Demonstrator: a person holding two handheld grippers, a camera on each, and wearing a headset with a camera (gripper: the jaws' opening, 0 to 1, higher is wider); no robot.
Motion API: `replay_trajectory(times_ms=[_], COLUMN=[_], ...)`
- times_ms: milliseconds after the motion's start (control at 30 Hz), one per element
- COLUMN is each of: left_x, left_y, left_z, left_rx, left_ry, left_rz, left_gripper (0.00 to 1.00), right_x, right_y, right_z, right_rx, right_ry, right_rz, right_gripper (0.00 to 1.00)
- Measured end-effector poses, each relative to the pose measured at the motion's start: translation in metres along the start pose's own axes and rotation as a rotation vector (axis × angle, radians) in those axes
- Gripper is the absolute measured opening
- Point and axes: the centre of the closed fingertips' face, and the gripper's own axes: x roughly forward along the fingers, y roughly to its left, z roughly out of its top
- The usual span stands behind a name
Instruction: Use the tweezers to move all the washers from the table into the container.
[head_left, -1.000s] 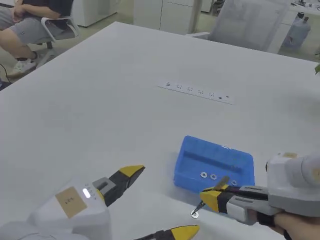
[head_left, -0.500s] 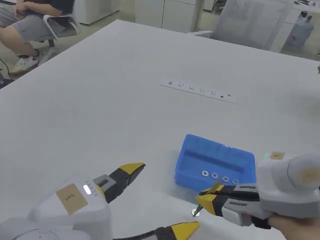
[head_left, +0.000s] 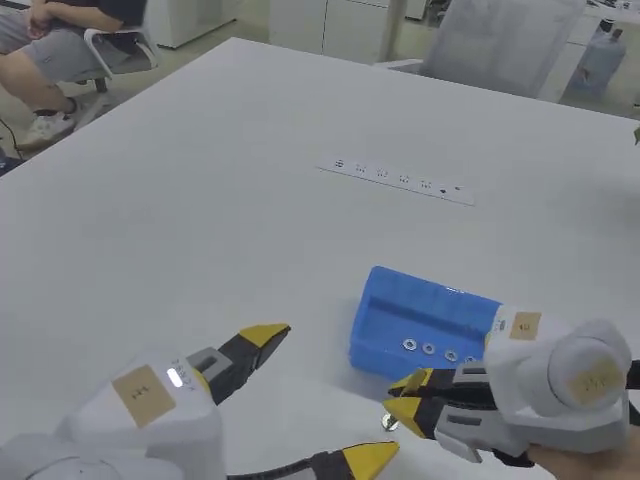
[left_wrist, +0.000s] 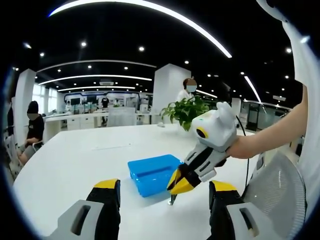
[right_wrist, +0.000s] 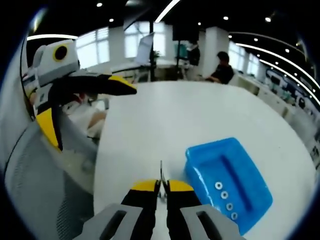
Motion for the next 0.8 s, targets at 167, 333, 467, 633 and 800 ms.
replay_trajectory(times_ms=[167,333,467,633,800], left_x=[0.0,-0.001,-0.001,0.0,0.0], left_y=[0.002,0.002,0.002,0.002,0.002], left_z=[0.0,0.0,0.0,0.001,0.001], left_rx=[-0.001,-0.002,-0.005,-0.001,-0.002], left_ry=[-0.003,-0.003,-0.006,-0.006,-0.007], left_rz=[0.005,0.003,0.005,0.005,0.005], left_gripper=[0.73,0.73,0.73,0.73,0.72], right_x=[-0.007,-0.014,-0.02,-0.021,-0.015], right_y=[-0.004,-0.012,-0.026,-0.055,-0.084], right_z=[0.017,0.038,0.055,0.063,0.053], right_rx=[0.016,0.043,0.127,0.311,0.413], right_ry=[-0.042,-0.103,-0.189,-0.284,-0.274], right_rz=[-0.005,-0.021,-0.041,-0.063,-0.125], right_gripper=[0.02,0.02,0.02,0.02,0.02])
